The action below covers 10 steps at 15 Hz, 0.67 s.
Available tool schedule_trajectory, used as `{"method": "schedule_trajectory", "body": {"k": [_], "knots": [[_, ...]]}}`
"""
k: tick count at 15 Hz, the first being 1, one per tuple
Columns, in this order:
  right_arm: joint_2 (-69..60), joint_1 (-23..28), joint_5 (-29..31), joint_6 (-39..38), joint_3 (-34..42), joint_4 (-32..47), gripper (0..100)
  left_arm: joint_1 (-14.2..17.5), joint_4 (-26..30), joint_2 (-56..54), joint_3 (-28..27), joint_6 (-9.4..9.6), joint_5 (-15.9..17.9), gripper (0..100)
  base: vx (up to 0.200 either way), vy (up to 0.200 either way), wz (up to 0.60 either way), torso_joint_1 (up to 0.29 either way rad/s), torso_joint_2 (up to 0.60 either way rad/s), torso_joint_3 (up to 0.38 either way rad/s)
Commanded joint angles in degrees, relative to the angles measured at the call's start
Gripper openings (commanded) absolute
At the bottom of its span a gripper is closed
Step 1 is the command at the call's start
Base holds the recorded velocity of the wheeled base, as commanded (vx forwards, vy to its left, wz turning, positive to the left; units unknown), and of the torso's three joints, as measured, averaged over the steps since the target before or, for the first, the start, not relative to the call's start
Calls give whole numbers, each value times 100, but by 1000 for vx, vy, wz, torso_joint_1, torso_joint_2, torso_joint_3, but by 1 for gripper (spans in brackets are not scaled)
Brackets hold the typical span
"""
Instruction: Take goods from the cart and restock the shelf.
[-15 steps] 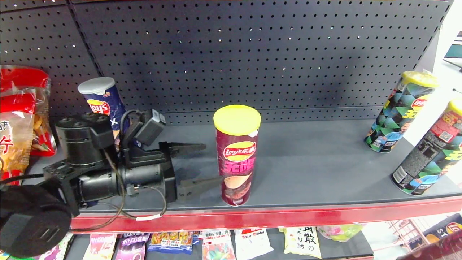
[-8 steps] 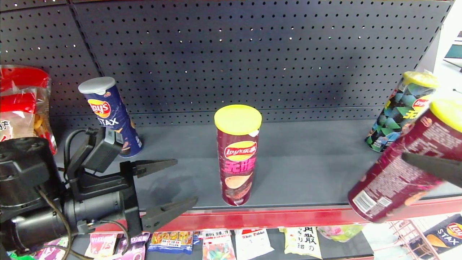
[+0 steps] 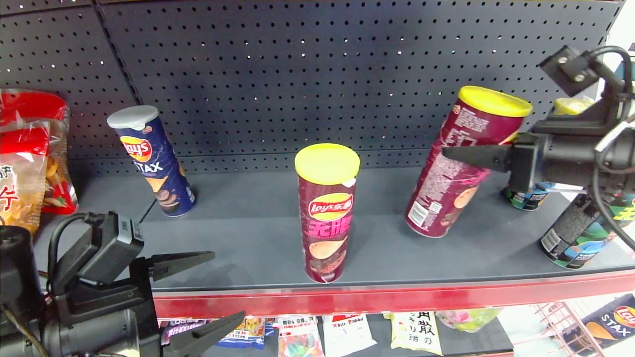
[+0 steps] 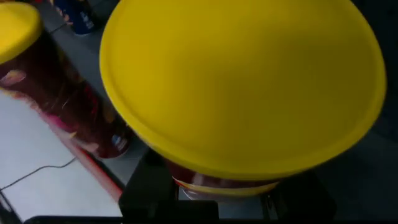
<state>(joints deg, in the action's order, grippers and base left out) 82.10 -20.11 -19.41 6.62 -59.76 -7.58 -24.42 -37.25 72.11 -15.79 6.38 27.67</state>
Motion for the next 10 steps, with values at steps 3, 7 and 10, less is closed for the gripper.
{"method": "schedule_trajectory", "body": {"k": [3, 7, 10], "knots": [[1510, -212, 7, 6, -1029, -332, 0, -2, -27, -188, 146, -5, 45, 100, 0, 0, 0, 0, 0, 0], [2213, -502, 174, 24, -1794, -332, 0, -2, -27, -197, 128, -31, 19, 100, 0, 0, 0, 0, 0, 0], [2530, -625, 183, 24, -2163, -323, 0, -2, -19, -188, 128, -22, 1, 100, 0, 0, 0, 0, 0, 0]]}}
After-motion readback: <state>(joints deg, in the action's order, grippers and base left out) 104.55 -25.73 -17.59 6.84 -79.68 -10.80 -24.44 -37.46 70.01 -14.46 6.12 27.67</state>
